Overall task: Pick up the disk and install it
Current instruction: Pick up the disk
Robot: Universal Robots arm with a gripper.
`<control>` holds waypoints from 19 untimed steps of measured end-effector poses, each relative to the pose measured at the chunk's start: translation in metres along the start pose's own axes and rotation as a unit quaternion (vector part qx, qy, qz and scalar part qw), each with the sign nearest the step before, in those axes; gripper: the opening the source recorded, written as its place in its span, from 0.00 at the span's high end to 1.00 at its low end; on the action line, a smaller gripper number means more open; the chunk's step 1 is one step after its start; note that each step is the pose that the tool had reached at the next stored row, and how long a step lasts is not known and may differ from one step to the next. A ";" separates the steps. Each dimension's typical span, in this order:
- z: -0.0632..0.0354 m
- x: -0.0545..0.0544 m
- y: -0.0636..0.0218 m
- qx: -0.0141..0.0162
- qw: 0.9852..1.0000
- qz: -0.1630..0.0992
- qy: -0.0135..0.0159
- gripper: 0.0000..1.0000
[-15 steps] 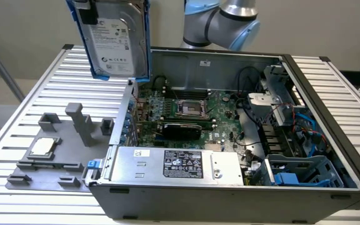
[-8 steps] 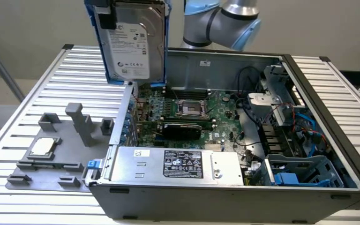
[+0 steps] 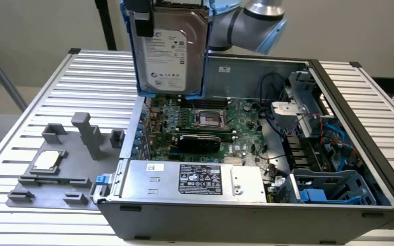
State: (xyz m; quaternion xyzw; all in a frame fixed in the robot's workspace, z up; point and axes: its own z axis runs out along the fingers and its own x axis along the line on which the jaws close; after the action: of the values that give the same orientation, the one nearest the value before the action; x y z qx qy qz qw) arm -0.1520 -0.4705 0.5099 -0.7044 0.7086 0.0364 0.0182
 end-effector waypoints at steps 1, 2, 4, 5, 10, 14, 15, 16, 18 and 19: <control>-0.0002 0.001 -0.0045 0.000 1.000 0.000 0.000 0.67; -0.0004 0.003 -0.0093 0.000 1.000 0.000 0.000 0.67; -0.0008 0.005 -0.0183 0.000 1.000 0.000 0.000 0.67; -0.0011 0.006 -0.0230 0.000 1.000 0.000 0.000 0.67; -0.0021 0.014 -0.0458 0.000 1.000 0.000 0.000 0.67; -0.0027 0.022 -0.0631 0.000 1.000 0.000 0.000 0.67; -0.0027 0.024 -0.0669 0.000 1.000 0.000 0.000 0.67; -0.0027 0.026 -0.0708 0.000 1.000 0.000 0.000 0.67; -0.0025 0.030 -0.0778 0.000 1.000 0.000 0.000 0.67; -0.0025 0.033 -0.0811 0.000 1.000 0.000 0.000 0.67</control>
State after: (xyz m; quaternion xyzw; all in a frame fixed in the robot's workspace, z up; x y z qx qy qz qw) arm -0.0711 -0.5038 0.5077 -0.7044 0.7086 0.0364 0.0182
